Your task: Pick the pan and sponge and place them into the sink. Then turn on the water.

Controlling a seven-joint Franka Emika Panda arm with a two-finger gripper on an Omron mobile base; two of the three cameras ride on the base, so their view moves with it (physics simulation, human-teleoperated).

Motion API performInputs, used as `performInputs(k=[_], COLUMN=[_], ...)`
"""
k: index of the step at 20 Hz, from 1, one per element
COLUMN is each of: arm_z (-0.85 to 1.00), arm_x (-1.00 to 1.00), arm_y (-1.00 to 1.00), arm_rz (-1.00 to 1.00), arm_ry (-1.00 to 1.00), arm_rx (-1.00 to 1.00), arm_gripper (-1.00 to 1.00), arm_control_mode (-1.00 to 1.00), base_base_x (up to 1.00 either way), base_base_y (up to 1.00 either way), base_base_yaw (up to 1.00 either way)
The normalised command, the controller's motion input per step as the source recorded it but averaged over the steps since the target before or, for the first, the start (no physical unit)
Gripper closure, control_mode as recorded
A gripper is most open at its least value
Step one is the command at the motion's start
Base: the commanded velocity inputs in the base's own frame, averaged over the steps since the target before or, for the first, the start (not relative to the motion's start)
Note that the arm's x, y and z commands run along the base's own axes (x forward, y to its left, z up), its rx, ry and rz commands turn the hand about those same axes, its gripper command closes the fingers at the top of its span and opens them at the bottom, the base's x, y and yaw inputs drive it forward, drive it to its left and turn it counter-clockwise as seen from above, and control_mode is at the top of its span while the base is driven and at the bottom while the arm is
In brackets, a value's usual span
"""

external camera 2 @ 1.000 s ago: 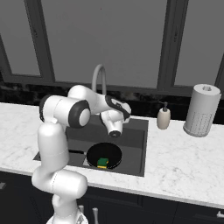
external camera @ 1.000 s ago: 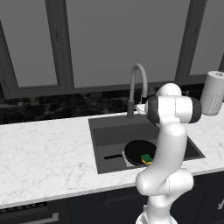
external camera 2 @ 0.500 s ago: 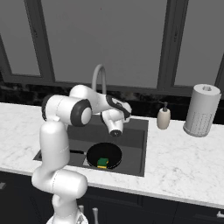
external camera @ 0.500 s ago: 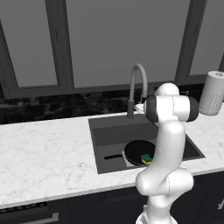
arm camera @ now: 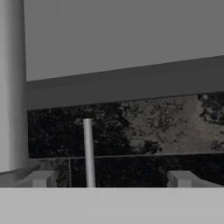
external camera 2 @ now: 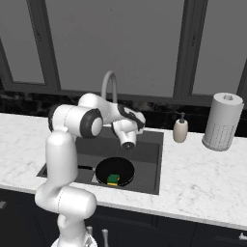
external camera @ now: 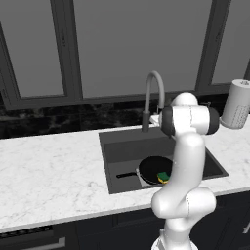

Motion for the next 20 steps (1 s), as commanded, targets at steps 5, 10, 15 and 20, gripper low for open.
performInputs(k=[5, 10, 15, 20], arm_z=[0.0, 0.0, 0.0, 0.0], arm_x=[0.17, 0.09, 0.0, 0.0], arm_y=[0.0, 0.0, -0.03, -0.18], arm_rz=[0.0, 0.0, 0.0, 0.0], arm_ry=[0.0, 0.0, 0.0, 0.0], arm_rx=[0.0, 0.0, 0.0, 0.0], arm_gripper=[-1.0, -1.0, -1.0, -1.0], arm_control_mode=[-1.0, -1.0, -1.0, -1.0], base_base_x=[0.0, 0.0, 0.0, 0.0], base_base_y=[0.0, 0.0, 0.0, 0.0], base_base_yaw=[0.0, 0.0, 0.0, 0.0])
